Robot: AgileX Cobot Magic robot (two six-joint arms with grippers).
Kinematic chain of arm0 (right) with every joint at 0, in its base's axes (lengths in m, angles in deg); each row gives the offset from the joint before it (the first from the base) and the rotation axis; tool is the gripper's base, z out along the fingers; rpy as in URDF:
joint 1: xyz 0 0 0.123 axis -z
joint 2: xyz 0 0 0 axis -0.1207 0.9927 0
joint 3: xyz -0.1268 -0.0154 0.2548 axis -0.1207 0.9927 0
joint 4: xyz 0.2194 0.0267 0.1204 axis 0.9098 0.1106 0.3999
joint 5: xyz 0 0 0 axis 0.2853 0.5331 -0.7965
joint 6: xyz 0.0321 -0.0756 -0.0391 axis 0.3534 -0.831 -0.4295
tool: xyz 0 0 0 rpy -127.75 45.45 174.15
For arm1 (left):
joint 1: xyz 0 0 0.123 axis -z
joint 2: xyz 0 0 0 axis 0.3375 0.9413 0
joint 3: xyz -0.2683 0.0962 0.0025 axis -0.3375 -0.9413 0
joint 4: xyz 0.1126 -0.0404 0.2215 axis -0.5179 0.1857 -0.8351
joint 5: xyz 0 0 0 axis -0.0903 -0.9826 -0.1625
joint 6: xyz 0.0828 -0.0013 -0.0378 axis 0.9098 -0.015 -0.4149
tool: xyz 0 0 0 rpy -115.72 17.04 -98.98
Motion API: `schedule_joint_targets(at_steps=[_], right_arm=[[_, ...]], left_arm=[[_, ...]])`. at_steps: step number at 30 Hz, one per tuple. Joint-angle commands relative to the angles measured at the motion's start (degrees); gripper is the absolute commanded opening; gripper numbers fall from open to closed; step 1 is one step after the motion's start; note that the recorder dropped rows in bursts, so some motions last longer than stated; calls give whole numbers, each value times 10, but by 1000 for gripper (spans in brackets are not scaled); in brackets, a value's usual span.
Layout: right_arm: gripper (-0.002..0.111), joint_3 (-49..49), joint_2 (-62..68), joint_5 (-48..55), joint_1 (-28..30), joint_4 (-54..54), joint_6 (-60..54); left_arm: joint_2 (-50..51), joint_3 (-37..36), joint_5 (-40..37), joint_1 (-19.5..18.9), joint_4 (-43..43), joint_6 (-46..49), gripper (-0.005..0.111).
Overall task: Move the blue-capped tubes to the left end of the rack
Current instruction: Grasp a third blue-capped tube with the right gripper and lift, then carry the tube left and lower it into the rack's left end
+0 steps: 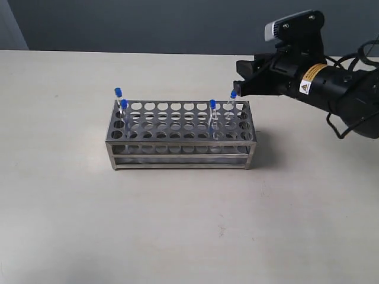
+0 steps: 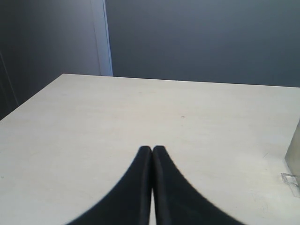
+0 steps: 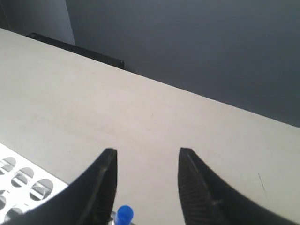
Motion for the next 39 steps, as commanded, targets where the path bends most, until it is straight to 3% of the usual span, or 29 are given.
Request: schedule_joint_targets(at_steps=[1,6,16,18,23,24,39], right_arm=[[52,4,56,-43,4,22,-6],[55,4,90,-109,4,32,-6],[55,-2,150,-110,4,24,-4],[51,-5,151,-108,4,26,-3],[2,-5,150,-126,4,26,-3],[0,-5,147,-126,4,26,-1],[0,-5,14,-70,4,9,-9]], left_arm=[[-2,-2,2,5,1,-2,0],[-2,-2,2,5,1,-2,0],[-2,-2,2,5,1,-2,0],[-2,-2,2,5,1,-2,0],[-2,-2,2,5,1,-2,0],[-2,-2,2,5,1,-2,0],[-2,-2,2,5,4,-2,0]])
